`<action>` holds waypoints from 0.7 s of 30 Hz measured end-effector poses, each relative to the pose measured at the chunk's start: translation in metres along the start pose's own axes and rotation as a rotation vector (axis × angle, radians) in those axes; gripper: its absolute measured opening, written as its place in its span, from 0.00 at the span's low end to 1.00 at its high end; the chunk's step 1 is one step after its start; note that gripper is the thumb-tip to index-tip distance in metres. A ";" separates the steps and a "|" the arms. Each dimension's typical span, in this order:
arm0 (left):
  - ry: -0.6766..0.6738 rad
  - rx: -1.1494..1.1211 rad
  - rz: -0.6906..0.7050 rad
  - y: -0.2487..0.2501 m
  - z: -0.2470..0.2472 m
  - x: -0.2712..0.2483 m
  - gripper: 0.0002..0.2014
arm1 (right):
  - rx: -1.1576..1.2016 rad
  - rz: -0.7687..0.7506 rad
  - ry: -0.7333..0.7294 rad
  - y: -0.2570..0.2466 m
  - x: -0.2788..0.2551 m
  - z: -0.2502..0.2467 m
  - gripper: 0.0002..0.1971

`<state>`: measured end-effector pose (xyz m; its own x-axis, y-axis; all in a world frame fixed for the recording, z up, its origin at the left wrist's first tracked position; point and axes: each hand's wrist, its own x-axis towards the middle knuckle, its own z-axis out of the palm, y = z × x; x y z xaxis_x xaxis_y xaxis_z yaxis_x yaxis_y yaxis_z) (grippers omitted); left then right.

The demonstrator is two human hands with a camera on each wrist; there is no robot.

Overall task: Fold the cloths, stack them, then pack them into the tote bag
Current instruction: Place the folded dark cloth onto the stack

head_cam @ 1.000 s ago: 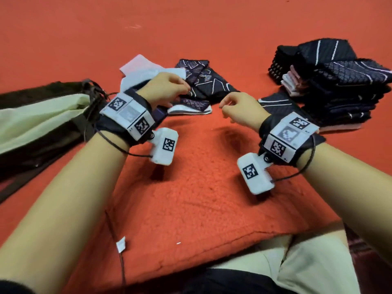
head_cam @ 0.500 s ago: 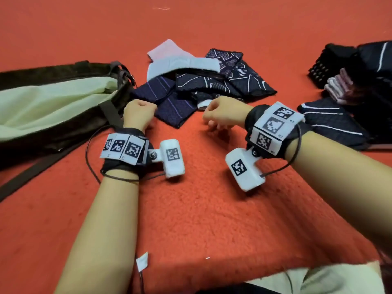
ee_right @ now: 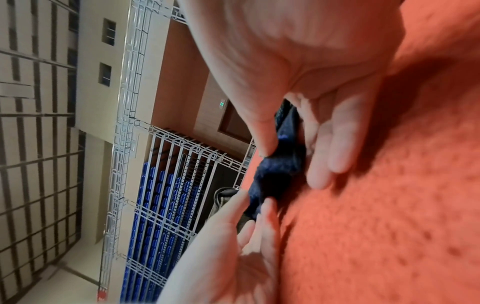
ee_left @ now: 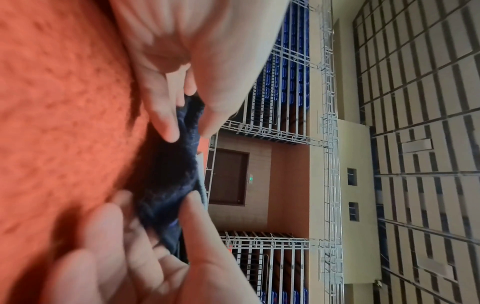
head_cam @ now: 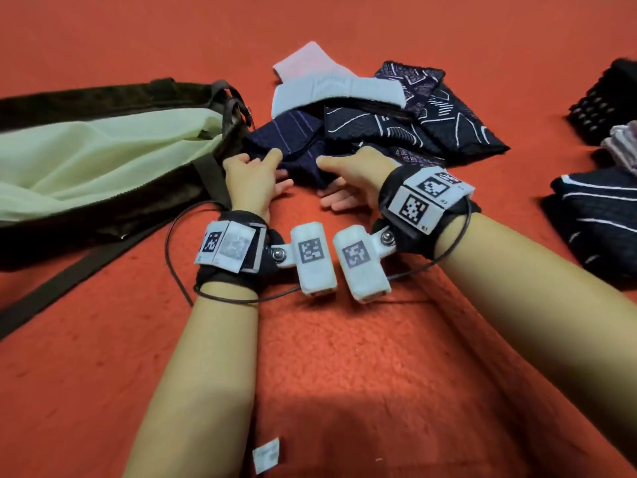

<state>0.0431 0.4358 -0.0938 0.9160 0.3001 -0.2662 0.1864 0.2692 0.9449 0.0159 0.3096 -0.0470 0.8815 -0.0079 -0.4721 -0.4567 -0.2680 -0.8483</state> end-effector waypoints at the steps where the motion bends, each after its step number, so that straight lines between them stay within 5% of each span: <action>1: -0.003 0.006 -0.006 -0.001 0.000 0.000 0.32 | 0.052 -0.014 0.026 -0.001 0.001 0.001 0.14; 5: -0.052 0.017 -0.040 -0.001 -0.002 0.000 0.34 | 0.164 0.004 0.052 -0.002 0.001 0.002 0.09; 10: -0.104 0.009 -0.022 0.006 -0.007 -0.003 0.23 | 0.028 0.017 0.022 0.007 -0.009 -0.019 0.07; 12: -0.133 0.054 0.002 0.008 -0.010 -0.007 0.31 | -0.038 0.022 0.026 0.017 -0.017 -0.034 0.10; 14: -0.205 0.183 0.038 0.008 -0.011 -0.010 0.41 | -0.104 0.017 0.040 0.028 -0.029 -0.050 0.14; 21: -0.592 0.710 0.218 0.009 -0.001 -0.026 0.28 | -0.143 0.008 0.156 0.061 -0.071 -0.095 0.13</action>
<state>0.0210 0.4312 -0.0789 0.9510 -0.2873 -0.1145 -0.0160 -0.4156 0.9094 -0.0628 0.2017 -0.0428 0.8909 -0.1563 -0.4264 -0.4518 -0.4008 -0.7970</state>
